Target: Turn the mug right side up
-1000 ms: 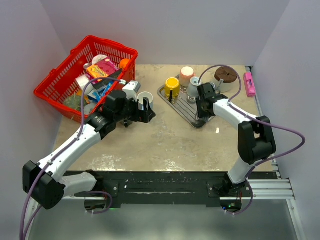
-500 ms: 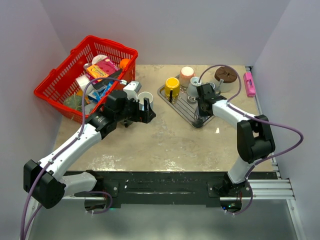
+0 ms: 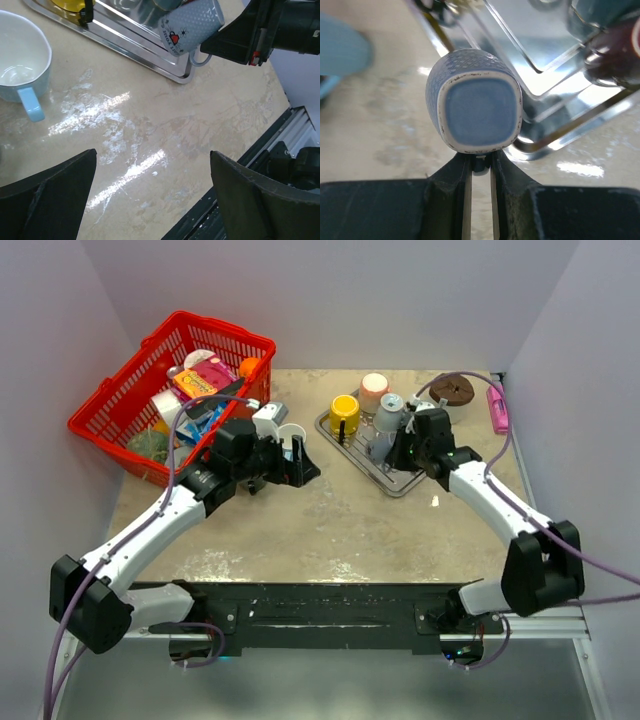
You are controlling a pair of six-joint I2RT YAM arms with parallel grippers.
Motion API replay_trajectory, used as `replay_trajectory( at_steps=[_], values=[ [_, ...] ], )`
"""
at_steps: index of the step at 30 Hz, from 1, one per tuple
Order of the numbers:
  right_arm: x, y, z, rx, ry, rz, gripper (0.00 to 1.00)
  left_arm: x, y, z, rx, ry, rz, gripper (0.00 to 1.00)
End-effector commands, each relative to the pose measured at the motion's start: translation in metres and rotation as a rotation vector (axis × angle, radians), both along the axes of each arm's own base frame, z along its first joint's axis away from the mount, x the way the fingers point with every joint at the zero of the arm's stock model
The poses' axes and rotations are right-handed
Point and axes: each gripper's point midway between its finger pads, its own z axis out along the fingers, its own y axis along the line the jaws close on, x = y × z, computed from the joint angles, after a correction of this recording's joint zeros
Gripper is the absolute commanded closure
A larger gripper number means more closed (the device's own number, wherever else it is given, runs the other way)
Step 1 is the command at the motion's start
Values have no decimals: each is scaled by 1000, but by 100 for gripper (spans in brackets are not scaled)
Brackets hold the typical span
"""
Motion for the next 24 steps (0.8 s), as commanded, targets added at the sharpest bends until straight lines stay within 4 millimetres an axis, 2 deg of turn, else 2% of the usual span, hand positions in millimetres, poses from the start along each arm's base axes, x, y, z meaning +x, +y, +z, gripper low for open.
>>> replay_trajectory(
  at_steps=[1, 2, 6, 8, 11, 13, 14, 16, 19, 24],
  values=[
    [4, 52, 97, 348, -233, 129, 100, -3, -21, 28, -135, -37, -88, 1],
    [2, 59, 122, 417, -289, 149, 100, -7, -29, 38, -177, -61, -136, 1],
    [-16, 75, 177, 554, -394, 255, 100, -18, -42, 64, -275, -111, -231, 1],
    [-25, 82, 199, 617, -426, 303, 100, -20, -48, 88, -344, -175, -269, 1],
    [-44, 93, 238, 742, -489, 391, 100, -26, -52, 113, -428, -219, -306, 1],
    [-56, 96, 251, 809, -515, 426, 100, -28, -53, 123, -466, -239, -314, 1],
    [-64, 99, 265, 865, -537, 459, 100, -29, -54, 135, -505, -261, -316, 1],
    [-73, 101, 273, 903, -546, 480, 100, -31, -54, 142, -542, -275, -322, 4],
    [-85, 107, 288, 944, -572, 513, 100, -37, -55, 164, -621, -321, -344, 6],
    [-106, 120, 310, 1017, -622, 579, 100, -35, -57, 170, -641, -322, -343, 9]
  ],
)
